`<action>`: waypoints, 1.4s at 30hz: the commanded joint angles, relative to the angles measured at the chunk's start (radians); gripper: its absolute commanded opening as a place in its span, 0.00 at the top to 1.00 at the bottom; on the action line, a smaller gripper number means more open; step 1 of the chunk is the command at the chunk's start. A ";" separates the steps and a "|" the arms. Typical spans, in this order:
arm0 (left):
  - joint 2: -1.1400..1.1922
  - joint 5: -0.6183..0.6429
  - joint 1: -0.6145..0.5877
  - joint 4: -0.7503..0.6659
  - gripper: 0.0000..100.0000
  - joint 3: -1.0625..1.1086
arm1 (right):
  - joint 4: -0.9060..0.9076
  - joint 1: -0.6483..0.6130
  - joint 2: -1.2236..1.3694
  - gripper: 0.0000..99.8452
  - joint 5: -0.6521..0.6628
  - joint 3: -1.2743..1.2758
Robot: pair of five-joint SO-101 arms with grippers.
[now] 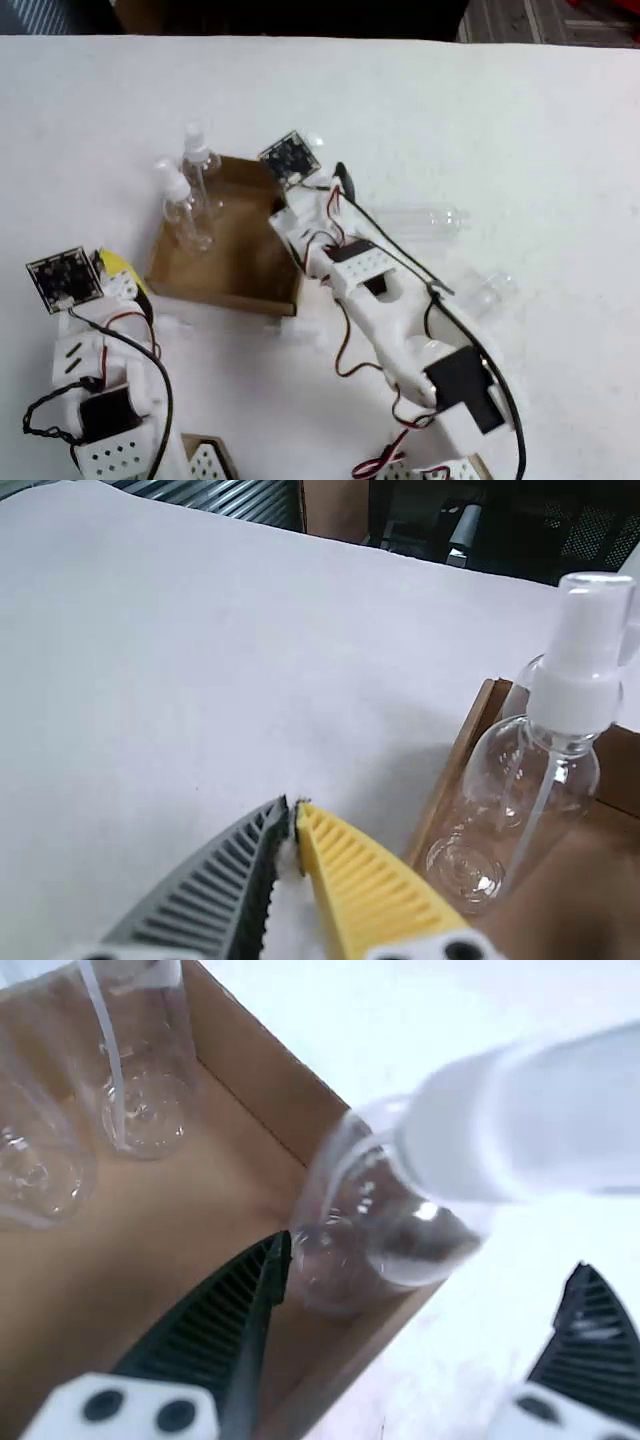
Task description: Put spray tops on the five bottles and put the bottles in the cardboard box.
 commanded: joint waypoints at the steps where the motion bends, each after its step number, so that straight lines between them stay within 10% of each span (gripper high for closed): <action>1: -0.008 0.011 -0.004 -0.031 0.98 -0.002 | -0.004 -0.002 -0.099 0.65 0.002 0.008; 10: -0.008 0.011 -0.002 -0.031 0.98 0.002 | 0.027 0.001 -0.272 0.65 0.002 0.137; 22: -0.008 0.009 -0.002 -0.025 0.98 0.002 | 0.621 0.139 -0.682 0.65 0.003 0.149; 31: -0.008 0.009 0.004 0.100 0.98 -0.058 | 0.932 0.252 -0.875 0.98 0.003 0.152; 42: -0.007 -0.110 0.248 0.325 0.98 -0.244 | 1.049 0.524 -0.900 0.98 0.011 0.278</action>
